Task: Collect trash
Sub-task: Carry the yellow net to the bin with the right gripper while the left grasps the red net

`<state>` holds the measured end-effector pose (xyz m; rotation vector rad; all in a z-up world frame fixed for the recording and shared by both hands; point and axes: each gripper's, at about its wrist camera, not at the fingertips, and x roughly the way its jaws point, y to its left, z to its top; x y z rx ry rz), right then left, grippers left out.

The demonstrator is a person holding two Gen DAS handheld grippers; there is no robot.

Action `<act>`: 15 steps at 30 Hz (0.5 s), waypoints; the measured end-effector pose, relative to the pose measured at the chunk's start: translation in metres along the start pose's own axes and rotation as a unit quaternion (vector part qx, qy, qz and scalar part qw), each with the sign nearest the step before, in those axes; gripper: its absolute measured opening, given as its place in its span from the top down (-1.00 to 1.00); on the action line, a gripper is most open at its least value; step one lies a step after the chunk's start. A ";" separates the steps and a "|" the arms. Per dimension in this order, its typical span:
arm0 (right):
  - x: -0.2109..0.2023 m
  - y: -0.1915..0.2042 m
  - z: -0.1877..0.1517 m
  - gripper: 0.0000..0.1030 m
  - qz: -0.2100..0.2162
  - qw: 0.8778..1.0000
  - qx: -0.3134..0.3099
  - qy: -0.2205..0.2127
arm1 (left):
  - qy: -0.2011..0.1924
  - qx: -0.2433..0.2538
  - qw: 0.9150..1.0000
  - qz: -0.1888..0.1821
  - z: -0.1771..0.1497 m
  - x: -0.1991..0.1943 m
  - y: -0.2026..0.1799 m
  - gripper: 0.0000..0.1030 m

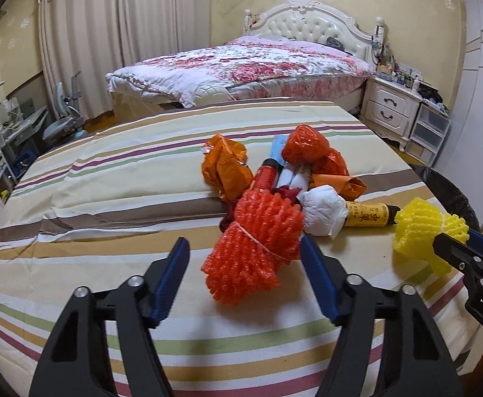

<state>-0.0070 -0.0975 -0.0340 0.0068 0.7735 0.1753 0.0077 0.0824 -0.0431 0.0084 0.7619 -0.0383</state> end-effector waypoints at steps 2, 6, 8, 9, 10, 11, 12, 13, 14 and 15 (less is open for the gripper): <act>0.000 -0.001 -0.001 0.29 0.001 1.000 0.003 0.001 | 0.006 -0.004 1.000 -0.017 -0.001 0.002 0.001 -0.08; 0.000 -0.002 -0.002 0.30 0.002 1.000 0.004 0.001 | -0.005 0.009 1.000 -0.011 -0.002 -0.002 -0.003 0.08; 0.000 -0.003 -0.002 0.30 0.001 1.000 0.005 -0.001 | -0.007 0.007 1.000 -0.015 -0.002 -0.006 -0.003 0.12; -0.001 -0.003 -0.001 0.30 0.001 1.000 0.006 -0.002 | -0.007 0.004 1.000 -0.018 -0.001 -0.008 -0.002 0.14; -0.002 -0.003 -0.001 0.30 0.001 1.000 0.006 -0.004 | -0.009 0.003 1.000 -0.021 -0.001 -0.011 -0.002 0.14; -0.003 -0.004 0.000 0.30 0.001 1.000 0.007 -0.006 | -0.012 0.003 1.000 -0.023 0.000 -0.015 -0.002 0.14; -0.005 -0.006 0.000 0.30 0.000 1.000 0.009 -0.008 | -0.015 0.003 1.000 -0.025 0.002 -0.018 -0.003 0.14; -0.007 -0.007 0.001 0.30 -0.001 1.000 0.010 -0.012 | -0.019 0.004 0.999 -0.028 0.003 -0.022 -0.003 0.14; -0.009 -0.009 0.002 0.31 -0.001 1.000 0.012 -0.014 | -0.024 0.005 0.999 -0.031 0.004 -0.026 -0.004 0.14; -0.011 -0.010 0.003 0.31 -0.002 1.000 0.014 -0.017 | -0.029 0.005 0.999 -0.034 0.006 -0.030 -0.006 0.14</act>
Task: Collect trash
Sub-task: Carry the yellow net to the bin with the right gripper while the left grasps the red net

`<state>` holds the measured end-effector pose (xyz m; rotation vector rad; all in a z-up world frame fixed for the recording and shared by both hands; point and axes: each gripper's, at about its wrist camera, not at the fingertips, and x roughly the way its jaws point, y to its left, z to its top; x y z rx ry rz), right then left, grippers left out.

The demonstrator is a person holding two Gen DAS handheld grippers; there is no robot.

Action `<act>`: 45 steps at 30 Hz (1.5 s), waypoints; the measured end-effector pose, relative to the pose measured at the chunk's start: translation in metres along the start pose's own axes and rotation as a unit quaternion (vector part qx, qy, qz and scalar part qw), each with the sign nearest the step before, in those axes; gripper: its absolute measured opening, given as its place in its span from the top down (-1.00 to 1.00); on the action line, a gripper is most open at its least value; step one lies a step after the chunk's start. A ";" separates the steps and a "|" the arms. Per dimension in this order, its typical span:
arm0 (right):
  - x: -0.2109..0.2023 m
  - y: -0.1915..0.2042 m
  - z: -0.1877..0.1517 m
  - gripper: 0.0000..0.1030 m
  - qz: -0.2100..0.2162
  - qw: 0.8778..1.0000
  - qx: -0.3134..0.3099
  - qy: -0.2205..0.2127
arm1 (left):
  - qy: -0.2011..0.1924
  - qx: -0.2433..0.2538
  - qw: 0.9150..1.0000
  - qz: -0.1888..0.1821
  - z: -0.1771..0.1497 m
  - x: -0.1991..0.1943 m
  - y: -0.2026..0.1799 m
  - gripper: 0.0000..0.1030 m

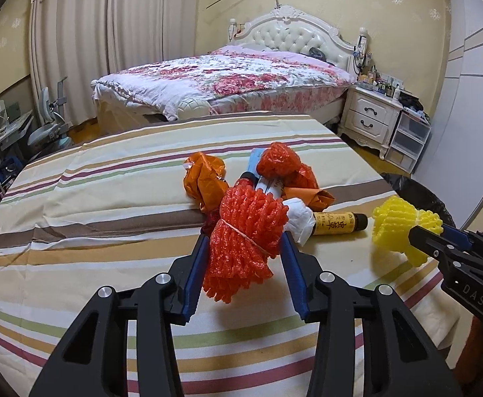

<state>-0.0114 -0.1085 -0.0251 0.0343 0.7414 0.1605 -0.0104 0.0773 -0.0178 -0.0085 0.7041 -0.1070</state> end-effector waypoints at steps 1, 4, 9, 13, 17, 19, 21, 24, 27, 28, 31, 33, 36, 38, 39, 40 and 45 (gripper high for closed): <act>-0.002 -0.002 0.002 0.31 -0.001 1.000 0.002 -0.003 | -0.004 0.001 1.000 -0.003 0.002 -0.003 -0.002 0.14; -0.009 -0.009 0.006 0.31 -0.007 1.000 0.008 -0.014 | -0.017 0.007 1.000 -0.010 0.012 -0.010 -0.009 0.14; -0.020 -0.032 0.019 0.31 -0.034 0.998 0.025 -0.037 | -0.032 0.022 0.999 -0.028 0.028 -0.008 -0.032 0.14; -0.025 -0.063 0.029 0.31 -0.069 0.995 0.050 -0.056 | -0.046 0.038 0.997 -0.046 0.043 0.000 -0.058 0.14; -0.025 -0.094 0.036 0.31 -0.099 0.990 0.078 -0.065 | -0.049 0.056 0.995 -0.064 0.056 0.014 -0.088 0.14; -0.023 -0.109 0.037 0.31 -0.116 0.987 0.090 -0.068 | -0.047 0.062 0.994 -0.074 0.062 0.024 -0.102 0.14; -0.020 -0.122 0.039 0.31 -0.129 0.984 0.099 -0.069 | -0.044 0.070 0.993 -0.082 0.068 0.034 -0.117 0.14; -0.014 -0.139 0.038 0.30 -0.145 0.981 0.114 -0.066 | -0.038 0.081 0.992 -0.094 0.073 0.048 -0.139 0.14; -0.008 -0.155 0.038 0.30 -0.159 0.977 0.126 -0.062 | -0.034 0.094 0.990 -0.104 0.077 0.061 -0.157 0.14; -0.005 -0.160 0.038 0.30 -0.165 0.976 0.129 -0.060 | -0.034 0.097 0.989 -0.106 0.076 0.063 -0.163 0.14; 0.000 -0.172 0.035 0.30 -0.175 0.974 0.136 -0.055 | -0.029 0.110 0.987 -0.111 0.079 0.075 -0.179 0.14; 0.005 -0.180 0.036 0.30 -0.177 0.972 0.143 -0.053 | -0.024 0.116 0.987 -0.112 0.080 0.084 -0.188 0.14; 0.012 -0.189 0.036 0.30 -0.184 0.970 0.149 -0.048 | -0.019 0.123 0.986 -0.113 0.080 0.095 -0.200 0.14; 0.018 -0.193 0.037 0.29 -0.187 0.969 0.154 -0.044 | -0.017 0.129 0.985 -0.112 0.081 0.102 -0.207 0.13; 0.020 -0.196 0.037 0.29 -0.188 0.968 0.159 -0.042 | -0.015 0.132 0.985 -0.111 0.082 0.106 -0.210 0.13; 0.022 -0.200 0.036 0.27 -0.189 0.967 0.163 -0.041 | -0.014 0.135 0.984 -0.112 0.082 0.109 -0.214 0.13; 0.027 -0.213 0.032 -0.01 -0.197 0.963 0.179 -0.036 | -0.014 0.146 0.983 -0.107 0.078 0.114 -0.223 -0.11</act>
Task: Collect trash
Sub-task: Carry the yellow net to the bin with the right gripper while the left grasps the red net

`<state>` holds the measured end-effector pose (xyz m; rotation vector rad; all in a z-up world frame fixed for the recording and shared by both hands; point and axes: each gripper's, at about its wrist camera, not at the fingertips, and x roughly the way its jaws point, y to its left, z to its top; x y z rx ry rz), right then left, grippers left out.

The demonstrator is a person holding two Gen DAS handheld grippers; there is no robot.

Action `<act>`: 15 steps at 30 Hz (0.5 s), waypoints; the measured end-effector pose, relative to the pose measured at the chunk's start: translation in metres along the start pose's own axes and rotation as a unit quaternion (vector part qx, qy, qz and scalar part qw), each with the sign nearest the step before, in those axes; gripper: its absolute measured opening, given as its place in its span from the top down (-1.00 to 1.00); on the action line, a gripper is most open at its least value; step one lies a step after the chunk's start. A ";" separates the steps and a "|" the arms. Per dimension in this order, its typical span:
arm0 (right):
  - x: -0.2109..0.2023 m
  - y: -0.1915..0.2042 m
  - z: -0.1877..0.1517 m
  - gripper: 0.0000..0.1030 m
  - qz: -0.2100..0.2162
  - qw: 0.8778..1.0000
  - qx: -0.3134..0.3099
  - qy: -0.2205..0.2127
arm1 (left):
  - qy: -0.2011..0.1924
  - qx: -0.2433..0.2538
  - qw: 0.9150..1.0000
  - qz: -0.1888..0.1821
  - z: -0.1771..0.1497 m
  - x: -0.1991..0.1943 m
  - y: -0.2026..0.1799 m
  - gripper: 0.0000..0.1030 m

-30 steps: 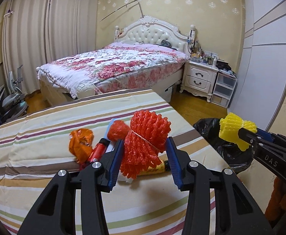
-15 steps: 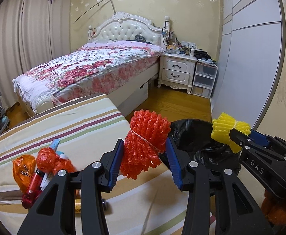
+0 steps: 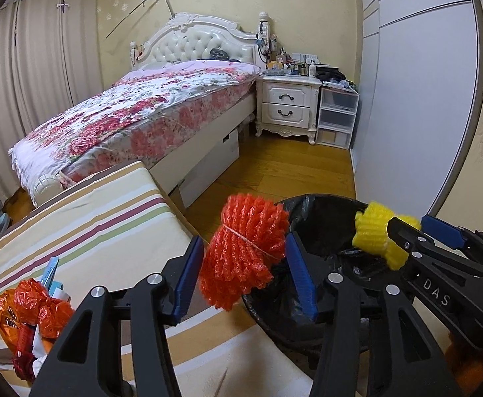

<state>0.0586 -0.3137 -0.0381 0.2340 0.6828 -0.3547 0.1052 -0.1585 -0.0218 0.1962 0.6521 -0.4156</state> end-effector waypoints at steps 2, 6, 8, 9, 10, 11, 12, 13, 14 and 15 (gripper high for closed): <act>0.001 -0.002 -0.001 -0.03 -0.005 1.000 0.001 0.001 | -0.003 -0.002 1.000 0.004 0.000 0.000 0.001 -0.30; 0.004 -0.003 -0.002 -0.04 -0.011 1.000 0.002 0.003 | -0.001 -0.005 1.000 0.007 -0.001 0.003 0.003 -0.42; 0.003 -0.004 -0.002 -0.05 -0.012 1.000 0.004 0.004 | 0.002 -0.010 1.000 0.011 -0.002 0.002 0.006 -0.45; 0.003 -0.004 -0.002 -0.05 -0.012 1.000 0.004 0.004 | 0.004 -0.013 1.000 0.013 -0.003 0.002 0.007 -0.46; 0.002 -0.005 -0.002 -0.05 -0.012 1.000 0.005 0.004 | 0.005 -0.017 1.000 0.014 -0.003 0.000 0.010 -0.47; 0.002 -0.005 -0.002 -0.07 -0.011 1.000 0.005 0.004 | 0.005 -0.022 1.000 0.015 -0.004 -0.002 0.013 -0.47; 0.001 -0.004 -0.002 -0.09 -0.010 1.000 0.004 0.005 | 0.005 -0.025 1.000 0.018 -0.005 -0.004 0.015 -0.48; 0.000 -0.002 -0.002 -0.15 -0.009 1.000 0.003 0.005 | 0.005 -0.027 0.999 0.021 -0.005 -0.006 0.019 -0.48; -0.002 0.000 -0.003 -0.17 -0.007 1.000 0.001 0.004 | 0.006 -0.029 0.999 0.025 -0.006 -0.008 0.023 -0.49; -0.004 0.002 -0.004 -0.17 -0.005 1.000 -0.001 0.003 | 0.007 -0.031 0.999 0.029 -0.007 -0.011 0.027 -0.49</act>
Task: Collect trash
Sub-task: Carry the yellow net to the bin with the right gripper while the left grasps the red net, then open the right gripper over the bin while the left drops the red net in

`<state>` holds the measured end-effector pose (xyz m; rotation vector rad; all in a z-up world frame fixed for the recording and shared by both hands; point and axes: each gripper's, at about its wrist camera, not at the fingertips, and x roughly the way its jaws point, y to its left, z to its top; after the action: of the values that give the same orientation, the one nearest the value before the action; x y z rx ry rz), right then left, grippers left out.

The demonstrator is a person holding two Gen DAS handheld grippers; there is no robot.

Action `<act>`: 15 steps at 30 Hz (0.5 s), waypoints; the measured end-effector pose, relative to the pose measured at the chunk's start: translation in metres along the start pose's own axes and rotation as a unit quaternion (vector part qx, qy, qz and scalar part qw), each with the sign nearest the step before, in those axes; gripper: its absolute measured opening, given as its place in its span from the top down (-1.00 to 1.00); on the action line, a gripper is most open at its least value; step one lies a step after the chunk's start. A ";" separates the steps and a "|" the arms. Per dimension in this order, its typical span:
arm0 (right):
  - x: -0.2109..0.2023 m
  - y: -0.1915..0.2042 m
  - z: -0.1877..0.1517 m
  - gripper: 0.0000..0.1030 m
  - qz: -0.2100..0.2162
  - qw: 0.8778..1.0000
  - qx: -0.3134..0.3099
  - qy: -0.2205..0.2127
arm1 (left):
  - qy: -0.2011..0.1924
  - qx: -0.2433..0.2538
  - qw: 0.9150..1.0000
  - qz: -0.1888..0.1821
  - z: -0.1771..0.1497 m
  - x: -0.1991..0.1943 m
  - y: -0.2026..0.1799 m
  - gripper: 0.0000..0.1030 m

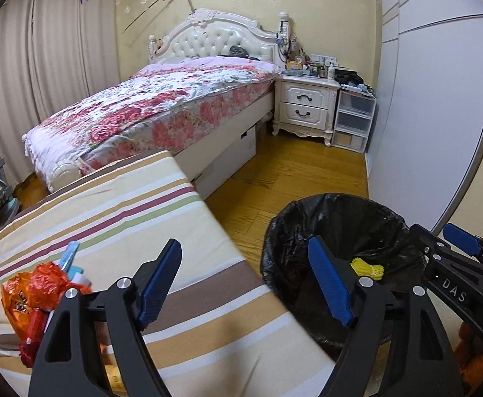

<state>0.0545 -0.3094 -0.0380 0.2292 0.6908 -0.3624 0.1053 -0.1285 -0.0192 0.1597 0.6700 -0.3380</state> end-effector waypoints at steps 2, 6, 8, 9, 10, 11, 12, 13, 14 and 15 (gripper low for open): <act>-0.003 0.006 -0.001 -0.17 0.006 1.000 -0.005 0.001 | 0.001 -0.004 1.000 0.008 -0.002 -0.006 0.008 -0.49; -0.011 0.022 -0.005 -0.18 0.027 0.999 -0.016 0.002 | 0.000 -0.015 0.999 0.029 -0.010 -0.021 0.027 -0.49; -0.015 0.035 -0.008 -0.19 0.040 0.999 -0.027 0.002 | 0.001 -0.022 0.999 0.039 -0.014 -0.029 0.040 -0.49; -0.017 0.041 -0.009 -0.19 0.046 0.998 -0.032 0.003 | 0.002 -0.026 0.999 0.044 -0.016 -0.032 0.046 -0.49; -0.019 0.047 -0.010 -0.19 0.052 0.998 -0.037 0.003 | 0.001 -0.031 0.998 0.049 -0.018 -0.036 0.054 -0.49; -0.021 0.054 -0.012 -0.19 0.060 0.997 -0.043 0.005 | 0.001 -0.035 0.998 0.055 -0.019 -0.040 0.060 -0.49; -0.023 0.061 -0.012 -0.20 0.067 0.997 -0.048 0.006 | 0.000 -0.040 0.997 0.062 -0.021 -0.044 0.068 -0.49; -0.025 0.068 -0.013 -0.20 0.074 0.996 -0.054 0.007 | 0.000 -0.046 0.997 0.070 -0.024 -0.049 0.076 -0.49; -0.027 0.077 -0.014 -0.20 0.082 0.995 -0.060 0.008 | 0.000 -0.052 0.996 0.077 -0.026 -0.053 0.084 -0.49; -0.028 0.084 -0.016 -0.20 0.089 0.994 -0.066 0.009 | 0.000 -0.058 0.995 0.083 -0.028 -0.057 0.092 -0.49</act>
<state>0.0587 -0.2206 -0.0238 0.1677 0.7043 -0.1432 0.0802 -0.0215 -0.0018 0.1045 0.6702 -0.1390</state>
